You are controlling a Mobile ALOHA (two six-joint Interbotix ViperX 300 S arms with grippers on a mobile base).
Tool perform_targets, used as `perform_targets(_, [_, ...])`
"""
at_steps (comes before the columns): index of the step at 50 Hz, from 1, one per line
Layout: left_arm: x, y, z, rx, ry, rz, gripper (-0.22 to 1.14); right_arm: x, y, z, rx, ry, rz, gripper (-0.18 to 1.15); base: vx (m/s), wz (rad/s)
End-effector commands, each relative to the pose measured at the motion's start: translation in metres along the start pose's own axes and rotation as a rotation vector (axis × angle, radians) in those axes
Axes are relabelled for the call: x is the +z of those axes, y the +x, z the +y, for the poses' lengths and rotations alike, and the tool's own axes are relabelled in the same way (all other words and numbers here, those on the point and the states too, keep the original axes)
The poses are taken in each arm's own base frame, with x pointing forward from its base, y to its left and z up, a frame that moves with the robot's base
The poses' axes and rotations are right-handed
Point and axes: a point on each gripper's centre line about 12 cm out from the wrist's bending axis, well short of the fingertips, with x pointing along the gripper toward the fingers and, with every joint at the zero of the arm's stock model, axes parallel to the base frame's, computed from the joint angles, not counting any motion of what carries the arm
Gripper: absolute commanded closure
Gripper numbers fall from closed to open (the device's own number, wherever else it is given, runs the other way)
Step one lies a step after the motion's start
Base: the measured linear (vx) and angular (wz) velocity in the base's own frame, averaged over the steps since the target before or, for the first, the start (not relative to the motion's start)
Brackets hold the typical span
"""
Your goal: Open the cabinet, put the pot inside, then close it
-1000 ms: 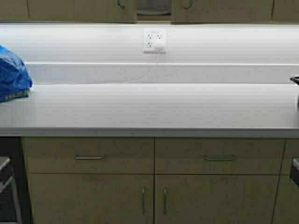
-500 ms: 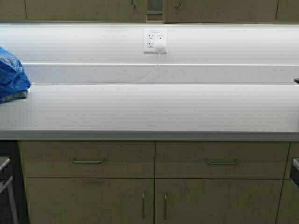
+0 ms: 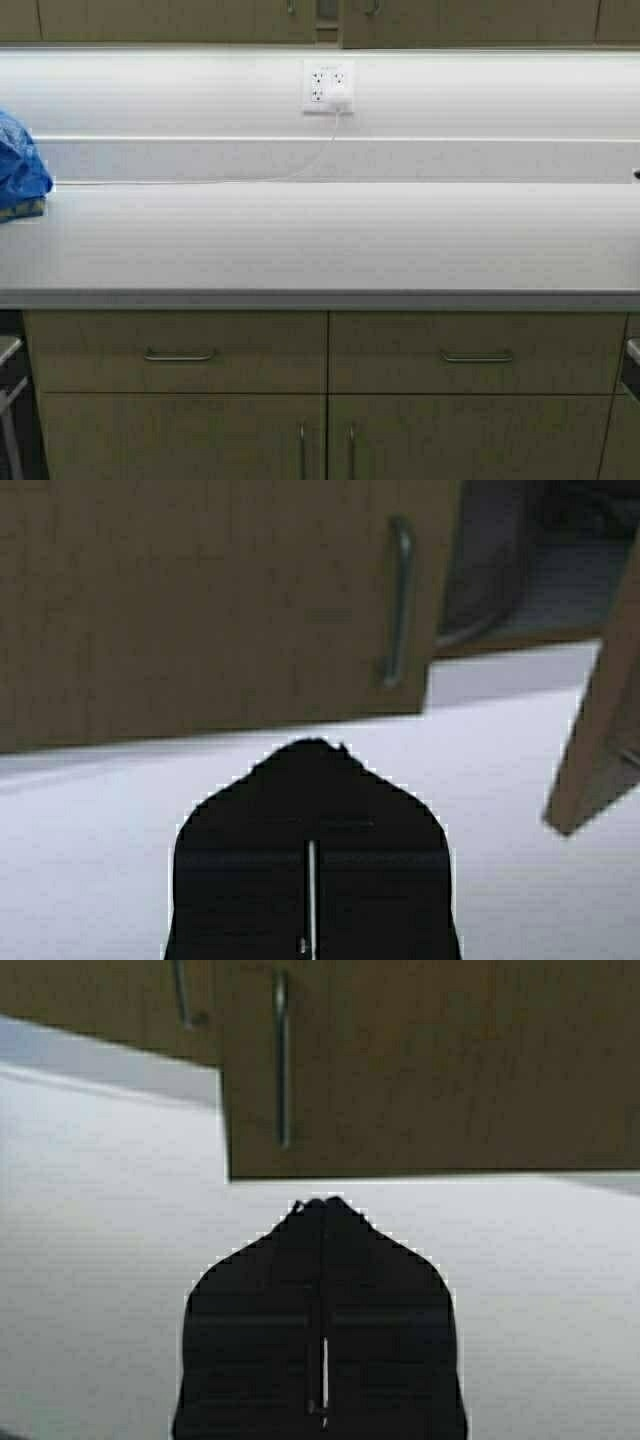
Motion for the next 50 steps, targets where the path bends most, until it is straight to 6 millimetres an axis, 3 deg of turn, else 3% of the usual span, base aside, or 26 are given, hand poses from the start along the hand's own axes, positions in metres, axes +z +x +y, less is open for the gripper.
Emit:
perform_targets(1, [0.026, 0.013, 0.002, 0.004, 0.001, -0.06, 0.88, 0.006, -0.006, 0.003, 0.012, 0.008, -0.026, 0.9, 0.06, 0.02])
perform_targets(6, [0.026, 0.013, 0.002, 0.002, -0.002, -0.037, 0.88, 0.005, -0.005, 0.003, 0.015, 0.008, -0.027, 0.9, 0.07, 0.06])
perform_targets(11, [0.018, 0.004, 0.002, 0.002, -0.001, -0.017, 0.88, 0.02, 0.006, 0.003, 0.016, 0.009, -0.056, 0.9, 0.09, 0.09])
perform_targets(25, [-0.008, -0.032, -0.015, -0.035, 0.007, 0.022, 0.88, 0.064, 0.08, -0.003, -0.033, 0.027, -0.066, 0.9, 0.11, 0.08])
perform_targets(35, [-0.015, -0.046, -0.03, -0.071, 0.011, 0.023, 0.88, 0.079, 0.12, -0.011, -0.09, 0.03, -0.036, 0.9, 0.11, 0.04])
perform_targets(42, [-0.021, -0.051, -0.039, -0.094, 0.011, 0.034, 0.88, 0.074, 0.111, -0.013, -0.1, 0.026, -0.011, 0.9, 0.12, 0.01])
perform_targets(50, [-0.022, -0.062, -0.045, -0.112, 0.006, 0.033, 0.88, 0.061, 0.063, -0.011, -0.087, 0.027, 0.001, 0.9, 0.12, 0.0])
